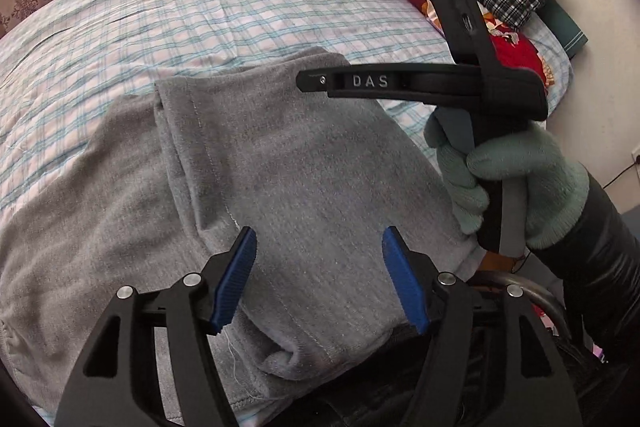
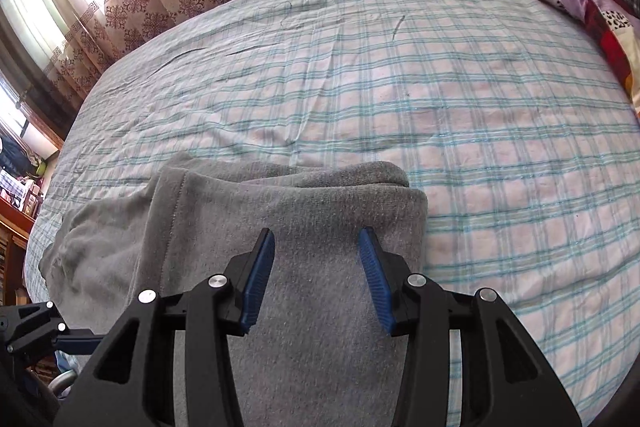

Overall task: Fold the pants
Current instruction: 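Open both tools, releasing the folded grey pants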

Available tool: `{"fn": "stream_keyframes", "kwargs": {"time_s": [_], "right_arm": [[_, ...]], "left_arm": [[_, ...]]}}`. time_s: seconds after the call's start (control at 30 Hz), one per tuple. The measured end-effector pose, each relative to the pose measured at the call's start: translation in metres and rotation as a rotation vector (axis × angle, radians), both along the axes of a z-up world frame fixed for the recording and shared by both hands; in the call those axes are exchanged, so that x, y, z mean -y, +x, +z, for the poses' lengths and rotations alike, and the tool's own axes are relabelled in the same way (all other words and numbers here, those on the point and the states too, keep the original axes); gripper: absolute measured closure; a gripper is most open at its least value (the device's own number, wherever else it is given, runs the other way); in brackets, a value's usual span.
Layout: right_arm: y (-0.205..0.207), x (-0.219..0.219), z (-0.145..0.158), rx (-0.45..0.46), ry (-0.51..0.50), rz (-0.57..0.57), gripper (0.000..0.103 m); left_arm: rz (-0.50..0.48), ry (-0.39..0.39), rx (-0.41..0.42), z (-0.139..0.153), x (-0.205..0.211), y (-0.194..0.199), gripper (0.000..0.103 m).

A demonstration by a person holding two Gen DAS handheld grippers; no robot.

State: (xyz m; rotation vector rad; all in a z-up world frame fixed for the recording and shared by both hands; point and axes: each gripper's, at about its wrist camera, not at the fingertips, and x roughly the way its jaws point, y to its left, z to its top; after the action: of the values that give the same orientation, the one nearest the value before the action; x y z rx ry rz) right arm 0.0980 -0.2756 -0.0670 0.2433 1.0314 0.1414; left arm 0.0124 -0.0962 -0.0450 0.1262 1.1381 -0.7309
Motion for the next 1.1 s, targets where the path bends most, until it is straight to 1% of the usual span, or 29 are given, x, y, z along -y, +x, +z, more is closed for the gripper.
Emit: {"fn": "stream_keyframes", "kwargs": {"time_s": [0.07,0.13,0.23,0.33,0.4,0.43,0.6,0.73,0.83,0.9,0.93,1.1], "right_arm": [[0.003,0.0,-0.004,-0.006,-0.003,0.0,0.058],[0.006,0.001,-0.009,-0.014,0.0,0.0,0.058],[0.008,0.002,-0.016,-0.023,0.005,0.0,0.058],[0.006,0.002,-0.019,-0.019,0.012,0.001,0.058],[0.002,0.003,-0.015,-0.01,0.02,-0.002,0.058],[-0.001,0.005,-0.012,-0.007,0.024,-0.007,0.058],[-0.032,0.024,0.008,0.02,0.038,-0.032,0.058],[-0.064,0.049,0.016,0.011,0.052,-0.08,0.056],[-0.089,0.069,0.016,-0.012,0.077,-0.135,0.054],[-0.103,0.078,0.014,-0.027,0.095,-0.17,0.05],[-0.109,0.081,0.012,-0.04,0.105,-0.185,0.05],[-0.132,0.082,0.0,-0.107,0.199,-0.188,0.05]], "left_arm": [[0.007,0.02,-0.017,-0.01,0.0,0.001,0.036],[0.012,0.024,-0.032,-0.019,-0.001,0.002,0.036],[-0.001,0.033,-0.017,-0.024,0.001,-0.001,0.036],[-0.022,0.033,-0.008,-0.03,0.003,-0.005,0.028],[-0.04,0.035,0.002,-0.03,0.007,-0.008,0.02],[-0.044,0.04,0.006,-0.03,0.009,-0.009,0.02],[-0.039,0.037,-0.003,-0.027,0.008,-0.006,0.019],[-0.029,0.042,-0.016,-0.023,0.012,0.003,0.017],[-0.011,0.043,-0.005,-0.017,0.015,0.011,0.015],[0.003,0.042,0.0,-0.012,0.017,0.016,0.015],[0.009,0.038,0.001,-0.011,0.018,0.019,0.015],[0.027,0.036,0.004,-0.002,0.03,0.035,0.014]]}}
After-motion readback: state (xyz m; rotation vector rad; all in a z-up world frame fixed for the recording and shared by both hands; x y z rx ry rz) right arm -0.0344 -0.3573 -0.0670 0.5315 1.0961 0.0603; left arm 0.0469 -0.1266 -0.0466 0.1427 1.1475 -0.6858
